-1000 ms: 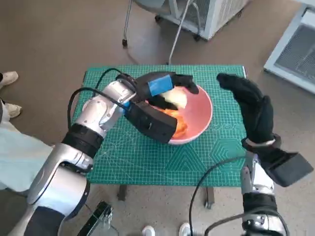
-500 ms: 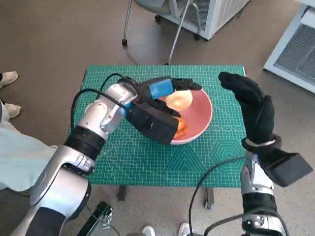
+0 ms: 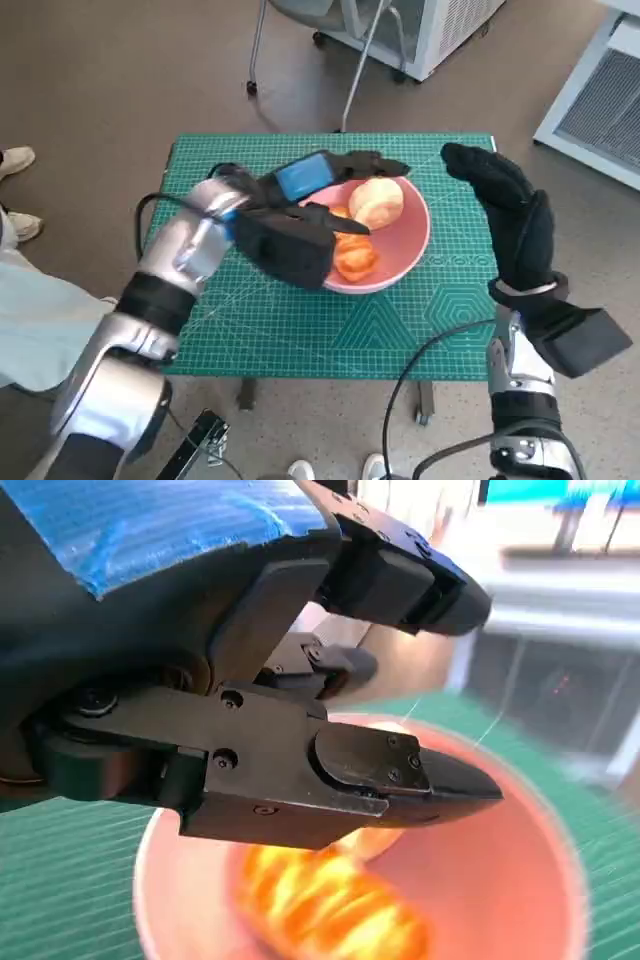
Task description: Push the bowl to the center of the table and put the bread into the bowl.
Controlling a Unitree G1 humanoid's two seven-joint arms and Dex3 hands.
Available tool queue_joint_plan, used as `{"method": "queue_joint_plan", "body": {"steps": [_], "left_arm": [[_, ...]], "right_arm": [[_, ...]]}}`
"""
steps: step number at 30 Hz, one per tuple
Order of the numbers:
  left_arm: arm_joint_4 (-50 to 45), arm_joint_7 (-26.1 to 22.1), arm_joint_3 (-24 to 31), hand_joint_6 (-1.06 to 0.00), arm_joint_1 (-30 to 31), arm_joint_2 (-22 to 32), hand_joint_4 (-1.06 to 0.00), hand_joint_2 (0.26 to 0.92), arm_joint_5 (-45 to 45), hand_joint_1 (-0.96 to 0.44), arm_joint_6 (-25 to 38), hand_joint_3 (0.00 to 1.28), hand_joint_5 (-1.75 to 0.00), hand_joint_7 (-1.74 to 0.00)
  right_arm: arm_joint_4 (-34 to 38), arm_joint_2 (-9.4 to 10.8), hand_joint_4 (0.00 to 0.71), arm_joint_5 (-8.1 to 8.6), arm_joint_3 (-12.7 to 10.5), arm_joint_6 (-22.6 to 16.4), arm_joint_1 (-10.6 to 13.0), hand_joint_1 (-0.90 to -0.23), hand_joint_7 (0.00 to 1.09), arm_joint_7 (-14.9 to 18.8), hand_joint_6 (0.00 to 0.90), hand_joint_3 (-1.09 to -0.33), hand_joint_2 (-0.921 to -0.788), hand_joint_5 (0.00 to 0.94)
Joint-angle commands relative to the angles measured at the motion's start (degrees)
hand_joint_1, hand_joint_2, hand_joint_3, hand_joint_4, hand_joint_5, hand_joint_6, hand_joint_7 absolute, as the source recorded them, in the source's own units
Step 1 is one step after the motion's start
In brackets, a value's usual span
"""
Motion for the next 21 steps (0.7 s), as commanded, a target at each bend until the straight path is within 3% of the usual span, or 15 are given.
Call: {"method": "queue_joint_plan", "body": {"steps": [1, 5, 10, 18, 21], "left_arm": [[-4.32, 3.76, 5.6, -0.57, 5.56, 1.04, -0.51, 0.921, -5.53, -0.28, -2.2, 0.05, -0.11, -0.31], [-6.89, 7.15, 9.91, -0.57, 9.97, 0.62, -0.53, 0.921, -9.67, -0.27, -4.79, 0.06, -0.12, -0.32], [-10.15, 10.48, 14.19, -0.56, 14.74, -1.12, -0.54, 0.921, -14.43, -0.26, -7.43, 0.08, -0.11, -0.33], [-18.44, 14.39, 18.21, -0.54, 22.01, -4.73, -0.55, 0.921, -19.21, -0.21, -9.94, 0.07, -0.11, -0.34], [-20.29, 15.31, 18.76, -0.48, 23.54, -5.33, -0.55, 0.921, -19.31, -0.19, -10.48, 0.08, -0.11, -0.43]], "right_arm": [[-1.02, 0.31, 0.422, -1.33, -0.47, 0.92, -0.49, -0.579, 0.82, -3.2, 0.026, -0.777, -0.921, 0.016], [-2.05, 1.28, 0.412, -2.33, -0.37, 0.63, -1.12, -0.577, 0.83, -5.98, 0.017, -0.783, -0.921, 0.011], [-2.69, 1.53, 0.39, -4.74, 0.09, -0.22, -2.28, -0.585, 0.83, -8.87, 0.005, -0.784, -0.921, 0.002], [-3.49, 1.18, 0.38, -6.26, 1.11, -0.47, -3.58, -0.59, 0.81, -10.11, -0.001, -0.776, -0.921, 0.0], [-3.73, 0.98, 0.377, -7.2, 1.43, -0.19, -3.94, -0.588, 0.81, -10.64, -0.001, -0.776, -0.921, 0.0]]}}
